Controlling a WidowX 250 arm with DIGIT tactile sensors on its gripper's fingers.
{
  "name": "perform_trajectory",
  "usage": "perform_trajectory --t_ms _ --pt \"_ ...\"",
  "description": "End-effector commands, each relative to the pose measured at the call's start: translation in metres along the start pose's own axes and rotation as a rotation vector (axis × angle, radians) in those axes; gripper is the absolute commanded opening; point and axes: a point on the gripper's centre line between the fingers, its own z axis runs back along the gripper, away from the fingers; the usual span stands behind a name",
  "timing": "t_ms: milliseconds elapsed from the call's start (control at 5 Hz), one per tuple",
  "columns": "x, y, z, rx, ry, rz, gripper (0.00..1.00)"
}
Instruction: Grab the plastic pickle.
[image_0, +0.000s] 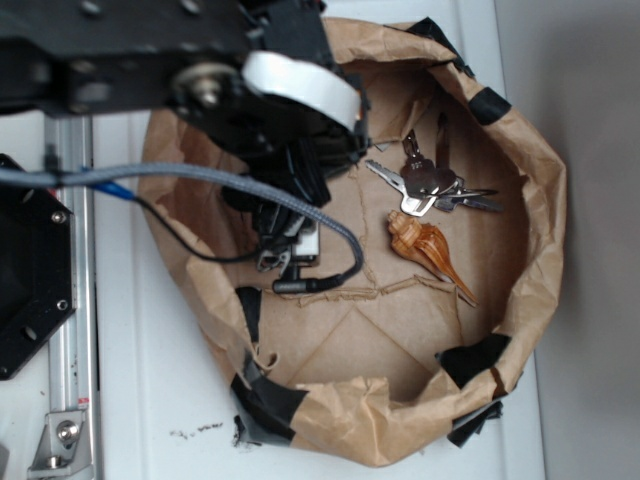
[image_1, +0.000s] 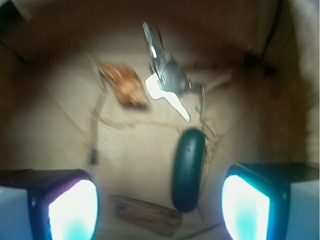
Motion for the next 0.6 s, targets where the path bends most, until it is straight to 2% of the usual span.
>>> perform_trajectory --t_ms 0,200,400 --pt "0.005 0.020 -0.072 -0.029 0.109 -0.081 1.00" --pt "0.021 0.024 -0.069 -0.012 0.088 -0.040 1.00" --pt "0.032 0.016 -0.063 0.038 0.082 -0.002 0.00"
